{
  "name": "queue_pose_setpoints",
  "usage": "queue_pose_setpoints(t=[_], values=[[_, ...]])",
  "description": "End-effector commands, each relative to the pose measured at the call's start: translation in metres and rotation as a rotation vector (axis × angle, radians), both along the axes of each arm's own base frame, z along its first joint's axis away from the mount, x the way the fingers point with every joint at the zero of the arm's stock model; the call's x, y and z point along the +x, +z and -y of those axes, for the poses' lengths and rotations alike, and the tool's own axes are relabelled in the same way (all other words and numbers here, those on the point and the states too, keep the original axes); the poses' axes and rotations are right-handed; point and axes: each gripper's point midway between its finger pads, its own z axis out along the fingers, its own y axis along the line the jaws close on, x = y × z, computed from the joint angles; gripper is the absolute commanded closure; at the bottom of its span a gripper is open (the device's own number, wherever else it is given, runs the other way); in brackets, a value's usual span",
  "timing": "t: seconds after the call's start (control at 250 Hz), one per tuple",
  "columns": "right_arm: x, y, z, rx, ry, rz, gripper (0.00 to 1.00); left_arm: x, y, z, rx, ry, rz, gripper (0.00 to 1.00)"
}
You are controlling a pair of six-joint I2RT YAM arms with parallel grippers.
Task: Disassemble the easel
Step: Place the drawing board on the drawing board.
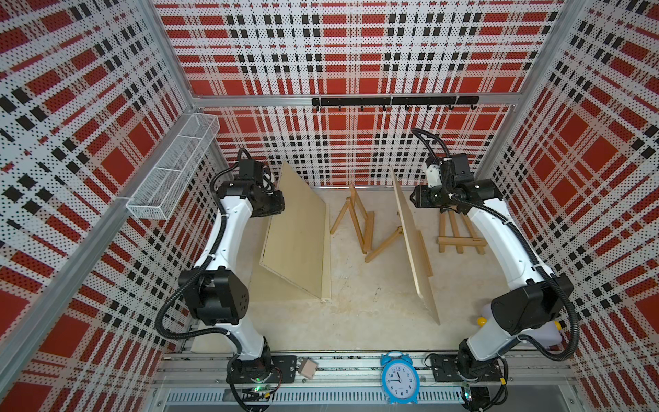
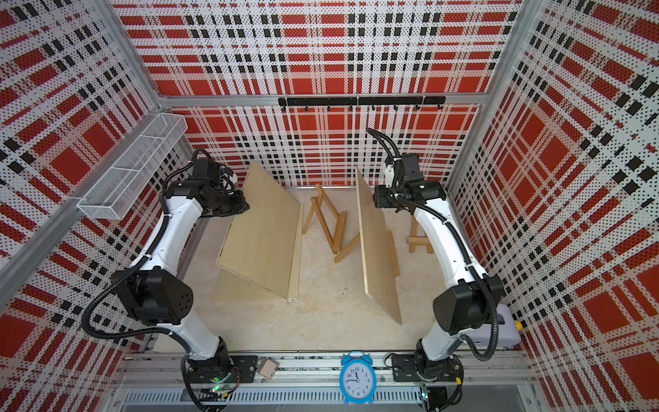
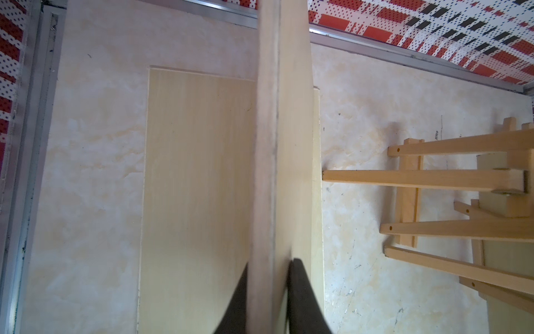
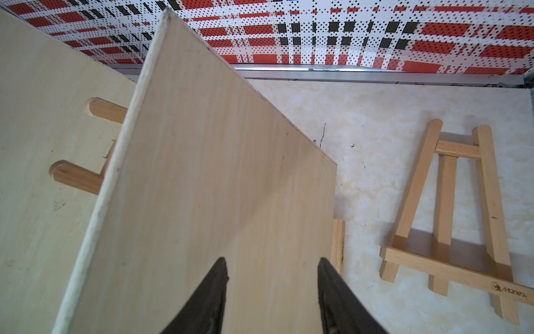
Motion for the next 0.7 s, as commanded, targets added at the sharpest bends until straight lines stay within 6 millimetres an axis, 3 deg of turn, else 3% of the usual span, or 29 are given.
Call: queue_pose_setpoints(t=[0.0,0.14,0.268,0.464,0.696], values=[[0.004,0.009,-0.002,0.005,-0.010,0.025,0.48,-0.043,-0.069,-0.098,0.518,0.113,-0.353,0.89],[0.004,0.010,-0.003,0.005,-0.010,0.026,0.48,-0.043,-0.070,-0.102,0.511,0.126,-0.365,0.68],[0.003,0.010,-0.003,0.003,-0.011,0.026,0.48,-0.047,-0.071,-0.107,0.511,0.144,-0.391,0.57],[0.004,0.010,-0.005,0.003,-0.008,0.027,0.48,-0.053,-0.070,-0.115,0.525,0.161,-0.403,0.54],[0.005,0.010,-0.008,0.001,0.004,0.027,0.47,-0.047,-0.070,-0.139,0.566,0.215,-0.382,0.54]])
